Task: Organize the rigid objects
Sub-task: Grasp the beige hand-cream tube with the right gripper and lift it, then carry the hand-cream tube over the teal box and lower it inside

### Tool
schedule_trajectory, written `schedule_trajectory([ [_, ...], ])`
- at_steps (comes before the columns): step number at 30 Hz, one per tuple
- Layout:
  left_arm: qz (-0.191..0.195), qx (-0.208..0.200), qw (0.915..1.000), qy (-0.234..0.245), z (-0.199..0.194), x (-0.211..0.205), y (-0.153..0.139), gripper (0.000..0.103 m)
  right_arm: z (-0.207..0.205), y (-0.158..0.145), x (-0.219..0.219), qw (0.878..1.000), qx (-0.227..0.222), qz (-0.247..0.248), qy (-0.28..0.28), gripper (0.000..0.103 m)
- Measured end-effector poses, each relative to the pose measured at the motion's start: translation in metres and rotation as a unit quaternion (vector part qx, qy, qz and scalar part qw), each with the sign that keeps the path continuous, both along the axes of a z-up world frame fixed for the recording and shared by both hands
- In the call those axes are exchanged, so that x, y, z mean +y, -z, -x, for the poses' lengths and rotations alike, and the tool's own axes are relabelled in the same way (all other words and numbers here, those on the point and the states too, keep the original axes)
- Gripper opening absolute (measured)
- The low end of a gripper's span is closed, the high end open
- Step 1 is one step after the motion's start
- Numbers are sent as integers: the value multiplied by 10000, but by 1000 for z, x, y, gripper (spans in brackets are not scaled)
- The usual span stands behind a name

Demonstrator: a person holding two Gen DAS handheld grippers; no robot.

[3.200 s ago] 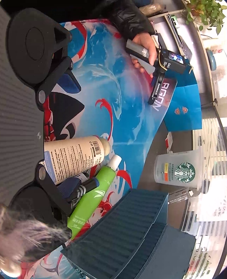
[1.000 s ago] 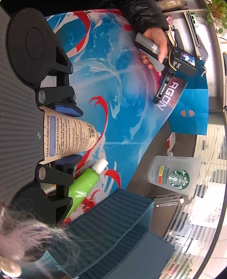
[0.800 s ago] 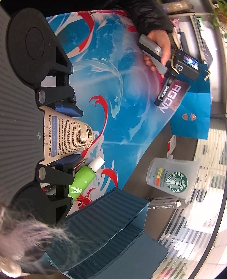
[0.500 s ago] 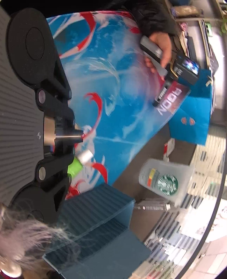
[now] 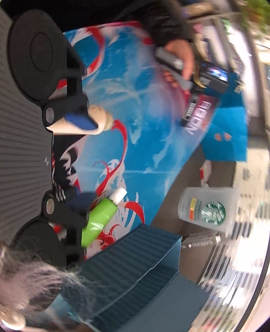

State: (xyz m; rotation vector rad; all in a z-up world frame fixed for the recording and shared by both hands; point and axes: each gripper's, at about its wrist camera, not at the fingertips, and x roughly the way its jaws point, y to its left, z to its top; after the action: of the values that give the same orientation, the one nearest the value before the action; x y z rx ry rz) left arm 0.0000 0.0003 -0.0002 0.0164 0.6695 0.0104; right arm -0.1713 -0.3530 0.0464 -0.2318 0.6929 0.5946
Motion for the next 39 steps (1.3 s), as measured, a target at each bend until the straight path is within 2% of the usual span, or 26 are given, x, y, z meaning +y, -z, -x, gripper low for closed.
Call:
schedule_trajectory([
  [3,0,0,10000,0,0,0,0,103,8,4,1,9992,139,-370,-2,68],
  [6,1,0,10000,0,0,0,0,103,15,12,10,9990,240,-349,-140,65],
  [7,1,0,10000,0,0,0,0,103,15,17,15,9991,281,-258,-182,63],
  [10,2,0,10000,0,0,0,0,103,15,30,25,9991,313,63,-273,50],
  [12,2,0,10000,-1,0,0,0,103,20,36,29,9988,127,271,-379,46],
  [17,2,0,10000,-1,0,0,0,103,18,33,40,9971,83,581,-477,45],
  [20,2,0,10000,-1,0,0,0,103,17,28,49,9932,51,1005,-581,45],
  [24,1,0,10000,-1,0,0,0,103,19,20,59,9799,-106,1790,-878,45],
  [29,1,0,10000,-1,0,0,0,103,18,11,65,9607,-352,2519,-1116,45],
  [33,1,0,10000,-1,0,0,0,103,10,-2,61,9538,-602,2752,-1041,45],
  [39,2,0,10000,-2,0,0,0,103,-13,-23,46,9519,-914,2828,-745,45],
])
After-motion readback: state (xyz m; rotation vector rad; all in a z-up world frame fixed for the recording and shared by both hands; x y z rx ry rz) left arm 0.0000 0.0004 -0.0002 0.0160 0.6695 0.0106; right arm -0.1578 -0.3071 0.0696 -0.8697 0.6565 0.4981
